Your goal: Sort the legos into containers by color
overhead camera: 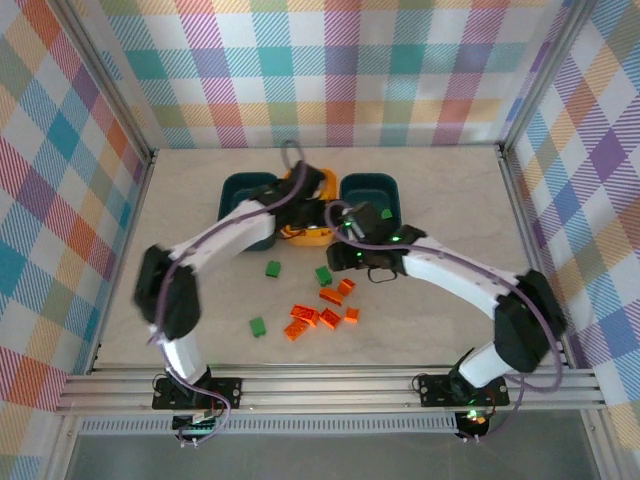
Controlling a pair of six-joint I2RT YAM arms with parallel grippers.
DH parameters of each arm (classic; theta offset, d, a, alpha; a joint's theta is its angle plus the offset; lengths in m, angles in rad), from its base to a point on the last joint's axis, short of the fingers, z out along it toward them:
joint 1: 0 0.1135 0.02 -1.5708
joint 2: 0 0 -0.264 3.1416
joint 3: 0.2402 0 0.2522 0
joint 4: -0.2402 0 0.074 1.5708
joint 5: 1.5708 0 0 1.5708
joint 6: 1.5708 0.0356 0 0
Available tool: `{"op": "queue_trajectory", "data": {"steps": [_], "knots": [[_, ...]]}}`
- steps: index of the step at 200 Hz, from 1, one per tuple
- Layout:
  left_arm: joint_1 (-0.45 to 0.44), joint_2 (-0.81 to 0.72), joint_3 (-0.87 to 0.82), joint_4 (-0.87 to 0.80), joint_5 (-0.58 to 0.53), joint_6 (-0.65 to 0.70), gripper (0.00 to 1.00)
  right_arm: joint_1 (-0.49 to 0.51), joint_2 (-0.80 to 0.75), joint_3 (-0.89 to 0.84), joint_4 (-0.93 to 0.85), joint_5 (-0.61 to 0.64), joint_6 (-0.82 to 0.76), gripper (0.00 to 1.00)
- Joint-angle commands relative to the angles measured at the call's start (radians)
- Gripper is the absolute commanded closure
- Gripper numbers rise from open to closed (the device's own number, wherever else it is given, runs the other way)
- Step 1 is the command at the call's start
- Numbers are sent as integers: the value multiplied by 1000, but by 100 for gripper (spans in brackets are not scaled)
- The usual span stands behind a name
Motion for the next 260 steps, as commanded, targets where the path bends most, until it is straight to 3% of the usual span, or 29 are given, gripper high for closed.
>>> {"op": "queue_trajectory", "data": {"steps": [1, 42, 86, 168, 211, 234, 260], "knots": [[81, -200, -236, 32, -91, -98, 12, 37, 114, 67, -18, 28, -59, 27], [183, -570, -623, -61, -180, -165, 8, 48, 287, 165, -18, -19, -94, 27], [195, -789, -815, -114, -204, -215, 3, 52, 380, 214, -11, -18, -108, 36], [195, -648, -726, -85, -172, -183, 3, 51, 379, 203, -9, -24, -100, 64], [195, -615, -718, -54, -145, -179, 3, 51, 292, 201, 12, -2, -89, 68], [186, -577, -704, -23, -97, -144, 11, 48, 268, 270, -37, 68, -122, 69], [144, -497, -647, -30, -113, -97, 12, -2, 269, 314, -50, 90, -138, 70]]}}
